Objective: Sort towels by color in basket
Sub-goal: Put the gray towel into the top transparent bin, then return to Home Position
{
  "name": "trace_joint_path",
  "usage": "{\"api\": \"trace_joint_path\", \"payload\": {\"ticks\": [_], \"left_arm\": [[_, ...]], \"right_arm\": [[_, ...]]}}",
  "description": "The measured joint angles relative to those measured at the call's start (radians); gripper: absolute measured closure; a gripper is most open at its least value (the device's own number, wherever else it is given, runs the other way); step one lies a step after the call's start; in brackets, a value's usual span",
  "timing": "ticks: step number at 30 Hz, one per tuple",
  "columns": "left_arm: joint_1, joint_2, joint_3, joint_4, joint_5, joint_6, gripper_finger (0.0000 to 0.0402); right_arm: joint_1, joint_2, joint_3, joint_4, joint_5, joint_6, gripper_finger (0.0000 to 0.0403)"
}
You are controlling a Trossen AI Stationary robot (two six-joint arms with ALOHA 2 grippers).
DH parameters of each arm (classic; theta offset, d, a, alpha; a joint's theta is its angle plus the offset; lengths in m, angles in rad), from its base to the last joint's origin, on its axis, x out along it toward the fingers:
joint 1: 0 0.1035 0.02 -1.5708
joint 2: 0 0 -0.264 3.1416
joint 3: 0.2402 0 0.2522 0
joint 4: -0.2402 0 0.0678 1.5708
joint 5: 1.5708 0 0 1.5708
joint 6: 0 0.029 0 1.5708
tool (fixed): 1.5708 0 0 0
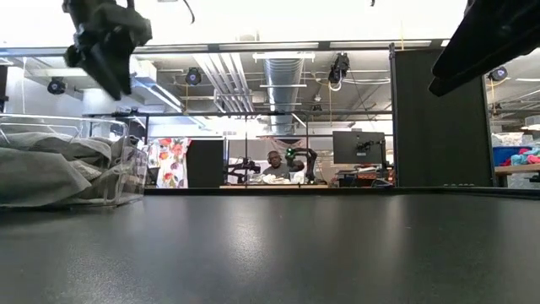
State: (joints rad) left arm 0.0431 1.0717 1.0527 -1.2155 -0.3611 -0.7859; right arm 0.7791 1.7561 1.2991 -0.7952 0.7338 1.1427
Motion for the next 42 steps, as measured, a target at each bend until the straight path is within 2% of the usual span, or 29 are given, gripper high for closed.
{"api": "trace_joint_path", "payload": {"ticks": [4,8,11,13,19,24,32,37,42], "left_arm": [[-0.010,0.012,-0.039,0.008,0.071,-0.021,0.0234],[-0.009,0.016,-0.156,0.018,0.084,-0.095,0.0307],[-0.009,0.016,-0.270,0.095,0.084,-0.108,0.0374],[-0.009,0.015,-0.342,0.151,0.084,-0.114,0.0393],[-0.009,0.022,-0.510,0.203,0.150,-0.165,0.0387],[-0.038,0.012,-0.531,0.195,0.184,-0.166,0.0400],[-0.077,0.004,-0.415,0.135,0.195,-0.112,0.0378],[-0.083,0.003,-0.310,-0.010,0.193,-0.084,0.0358],[-0.128,0.000,-0.183,-0.152,0.191,-0.064,0.0349]], "right_arm": [[0.004,0.000,-0.005,0.000,0.001,-0.001,0.0168],[0.004,0.000,-0.015,0.000,0.001,-0.001,0.0170],[0.004,0.000,-0.027,0.001,0.001,0.002,0.0166],[0.004,0.000,-0.036,0.002,0.001,0.010,0.0161],[0.004,0.000,-0.062,0.025,0.000,0.010,0.0151],[0.002,0.000,-0.062,0.054,0.001,-0.103,0.0151],[-0.039,0.000,-0.057,0.150,0.003,-0.496,0.0180],[-0.080,0.000,-0.042,0.181,0.006,-0.544,0.0199],[-0.081,0.000,-0.096,0.341,0.132,-0.721,0.0212]]}}
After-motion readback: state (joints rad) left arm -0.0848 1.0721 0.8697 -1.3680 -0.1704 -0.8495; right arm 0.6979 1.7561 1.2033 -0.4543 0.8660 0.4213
